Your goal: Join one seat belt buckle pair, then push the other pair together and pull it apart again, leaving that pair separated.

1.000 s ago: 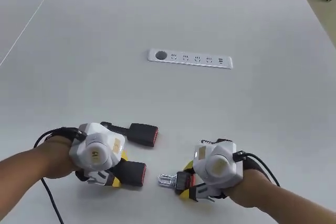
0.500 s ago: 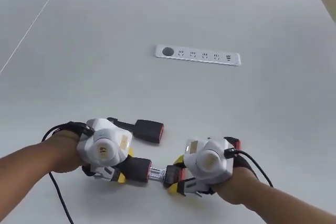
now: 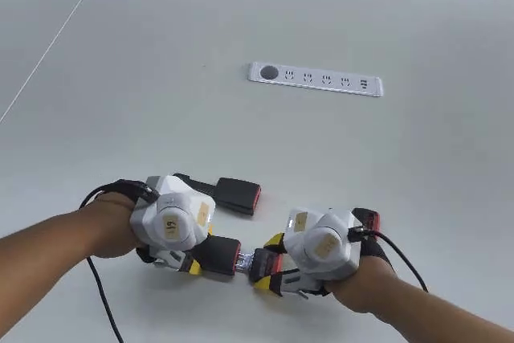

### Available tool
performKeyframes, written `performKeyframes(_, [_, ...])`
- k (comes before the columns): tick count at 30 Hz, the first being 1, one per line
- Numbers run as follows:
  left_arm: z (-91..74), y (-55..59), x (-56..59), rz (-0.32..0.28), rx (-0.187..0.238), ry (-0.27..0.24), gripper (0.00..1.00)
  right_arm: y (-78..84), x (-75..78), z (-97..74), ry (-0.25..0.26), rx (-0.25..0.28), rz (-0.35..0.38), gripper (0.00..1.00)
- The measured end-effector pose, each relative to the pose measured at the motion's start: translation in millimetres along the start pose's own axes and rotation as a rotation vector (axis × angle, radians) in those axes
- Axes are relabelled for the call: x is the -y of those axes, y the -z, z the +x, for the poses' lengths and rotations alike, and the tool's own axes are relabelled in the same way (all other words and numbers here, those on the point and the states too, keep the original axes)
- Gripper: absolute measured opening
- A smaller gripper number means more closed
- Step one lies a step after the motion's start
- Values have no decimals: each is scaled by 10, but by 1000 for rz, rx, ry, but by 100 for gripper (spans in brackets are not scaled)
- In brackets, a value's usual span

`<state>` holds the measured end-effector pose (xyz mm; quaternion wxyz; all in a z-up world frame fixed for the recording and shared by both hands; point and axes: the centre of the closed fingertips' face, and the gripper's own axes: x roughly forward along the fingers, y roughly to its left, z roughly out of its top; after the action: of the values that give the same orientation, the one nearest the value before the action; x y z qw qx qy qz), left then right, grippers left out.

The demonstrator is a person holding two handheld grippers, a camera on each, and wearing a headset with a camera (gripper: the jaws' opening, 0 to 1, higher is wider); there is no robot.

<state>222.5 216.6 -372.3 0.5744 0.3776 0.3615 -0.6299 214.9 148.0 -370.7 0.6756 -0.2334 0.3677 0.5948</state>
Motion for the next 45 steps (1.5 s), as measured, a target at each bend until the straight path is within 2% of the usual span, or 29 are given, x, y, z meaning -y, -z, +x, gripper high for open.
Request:
performKeyframes(5, [-2, 7, -2, -4, 16, -1, 32, -41, 6, 36, -3, 19, 10, 34])
performKeyframes(15, [14, 6, -7, 9, 1, 6, 32, -142, 3, 103, 1, 29, 19, 34])
performKeyframes(16, [11, 31, 1, 6, -8, 8, 32, -118, -5, 108, 2, 13, 31, 34])
performKeyframes(18, [39, 26, 0, 9, -2, 11, 32, -128, -9, 126, -3, 10, 11, 33])
performKeyframes(27, [50, 27, -16, 7, -7, 12, 32, -140, -15, 138, 0, 8, -9, 34])
performKeyframes(32, [37, 31, -24, -9, 9, 3, 32, -134, -21, 124, 12, -1, -19, 34])
performKeyframes(35, [37, 33, -34, 2, -2, 12, 32, -125, -20, 113, 17, -2, -21, 34])
performKeyframes(40, [26, 54, -52, 2, 50, 20, 32, -114, -33, 79, 31, 16, -36, 34])
performKeyframes(45, [19, 36, -53, -5, 72, 23, 32, -107, -32, 71, 45, 37, -28, 34])
